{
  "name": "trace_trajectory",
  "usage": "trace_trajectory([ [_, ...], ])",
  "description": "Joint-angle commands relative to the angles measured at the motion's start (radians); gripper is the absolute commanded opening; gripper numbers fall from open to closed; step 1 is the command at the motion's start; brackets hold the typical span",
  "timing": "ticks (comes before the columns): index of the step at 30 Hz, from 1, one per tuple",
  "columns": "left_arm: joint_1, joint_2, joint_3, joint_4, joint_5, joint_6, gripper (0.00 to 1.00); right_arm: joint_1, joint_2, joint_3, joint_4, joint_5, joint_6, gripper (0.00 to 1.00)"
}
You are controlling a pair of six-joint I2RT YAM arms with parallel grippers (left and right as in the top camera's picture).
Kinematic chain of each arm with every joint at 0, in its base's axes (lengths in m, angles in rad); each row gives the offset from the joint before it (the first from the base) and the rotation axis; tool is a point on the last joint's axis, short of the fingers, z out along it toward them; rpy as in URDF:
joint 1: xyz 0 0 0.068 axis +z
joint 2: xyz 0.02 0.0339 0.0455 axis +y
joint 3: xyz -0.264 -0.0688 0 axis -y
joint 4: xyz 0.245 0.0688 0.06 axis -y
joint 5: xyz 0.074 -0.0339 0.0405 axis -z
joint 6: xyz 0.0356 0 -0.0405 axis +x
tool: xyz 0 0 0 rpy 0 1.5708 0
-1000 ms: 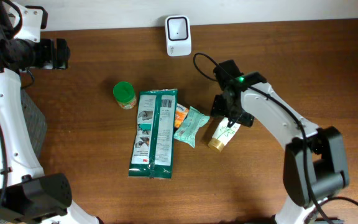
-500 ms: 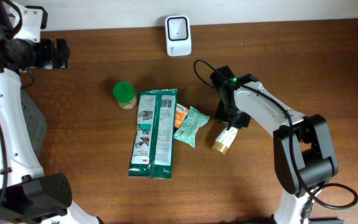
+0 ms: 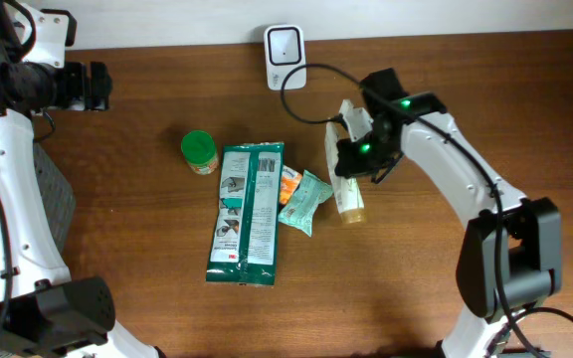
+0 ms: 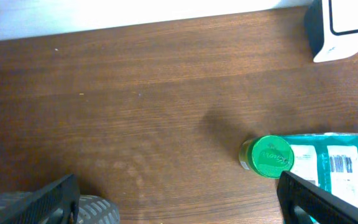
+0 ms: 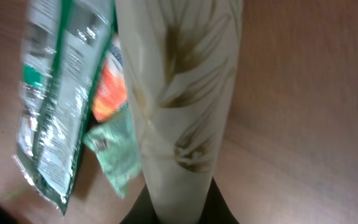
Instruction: Scan the item barcode
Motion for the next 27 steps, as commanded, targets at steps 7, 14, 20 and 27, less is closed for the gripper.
trace_trajectory([
  [7,0.002,-0.010,0.006,0.001,0.003,0.015,0.99,-0.144,0.018,-0.208,0.181,-0.122,-0.130,0.14],
  [14,0.002,-0.010,0.006,0.002,0.003,0.015,0.99,-0.193,0.017,-0.114,0.079,-0.083,-0.084,0.61],
  [20,0.002,-0.010,0.006,0.002,0.003,0.015,0.99,-0.163,0.016,0.051,-0.180,-0.010,-0.014,0.66],
  [27,0.002,-0.010,0.006,0.001,0.003,0.015,0.99,-0.076,0.017,0.014,-0.258,0.003,0.074,0.66],
])
